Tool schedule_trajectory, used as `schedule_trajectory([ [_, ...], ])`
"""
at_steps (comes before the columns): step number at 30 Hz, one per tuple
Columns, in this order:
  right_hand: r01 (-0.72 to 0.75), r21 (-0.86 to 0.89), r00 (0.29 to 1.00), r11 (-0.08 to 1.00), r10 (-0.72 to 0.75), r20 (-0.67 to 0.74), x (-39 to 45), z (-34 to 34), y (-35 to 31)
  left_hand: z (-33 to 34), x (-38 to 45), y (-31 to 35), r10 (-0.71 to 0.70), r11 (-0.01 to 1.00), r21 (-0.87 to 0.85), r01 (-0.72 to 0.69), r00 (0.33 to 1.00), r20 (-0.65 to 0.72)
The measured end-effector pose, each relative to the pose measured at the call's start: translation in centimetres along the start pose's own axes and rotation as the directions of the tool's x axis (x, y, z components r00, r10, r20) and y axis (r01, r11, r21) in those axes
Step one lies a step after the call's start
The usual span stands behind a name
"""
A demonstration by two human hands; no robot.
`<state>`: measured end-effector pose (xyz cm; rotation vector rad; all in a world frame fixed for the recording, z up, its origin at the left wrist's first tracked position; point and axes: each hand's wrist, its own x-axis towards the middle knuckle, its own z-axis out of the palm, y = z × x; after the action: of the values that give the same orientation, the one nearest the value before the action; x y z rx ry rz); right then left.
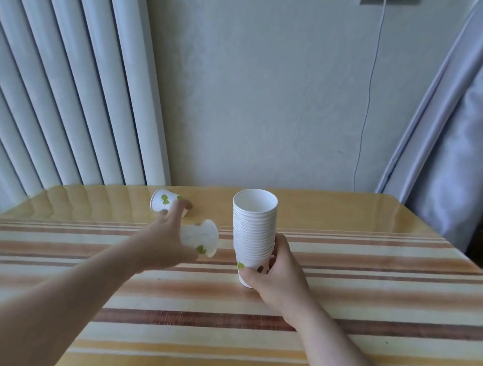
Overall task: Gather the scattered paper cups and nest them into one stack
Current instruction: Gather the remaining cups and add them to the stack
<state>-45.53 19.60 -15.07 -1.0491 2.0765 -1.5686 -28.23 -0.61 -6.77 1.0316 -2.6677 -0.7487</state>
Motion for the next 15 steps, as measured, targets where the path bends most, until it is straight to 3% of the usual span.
schedule_trajectory([
  [3,-0.002,-0.002,1.000,1.000,0.002,0.003,-0.1,0.0,-0.3,0.5,-1.1,-0.3,-0.042,0.968,0.250,-0.005,0.982,0.183],
  [6,0.002,0.001,1.000,1.000,-0.002,0.006,-0.3,-0.1,-0.5,0.4,-1.4,-0.5,-0.059,0.971,0.241,0.012,0.980,0.190],
  [8,-0.001,0.006,1.000,1.000,0.001,0.008,-0.4,-0.1,-0.5,0.1,-1.4,-0.2,-0.049,0.998,0.052,0.041,0.986,0.162],
  [10,-0.001,0.010,1.000,1.000,0.001,0.010,-0.4,-0.1,-0.6,-0.7,-1.5,1.0,-0.025,0.947,-0.318,0.047,0.997,0.071],
  [12,0.000,0.010,1.000,1.000,0.000,0.015,-0.4,-0.2,-0.7,-1.5,-1.8,3.1,0.023,0.776,-0.624,-0.093,0.993,-0.119],
  [15,0.003,0.011,1.000,1.000,-0.003,0.019,-0.5,-0.2,-0.9,-2.5,-2.3,7.0,0.122,0.524,-0.787,-0.325,0.943,-0.308],
])
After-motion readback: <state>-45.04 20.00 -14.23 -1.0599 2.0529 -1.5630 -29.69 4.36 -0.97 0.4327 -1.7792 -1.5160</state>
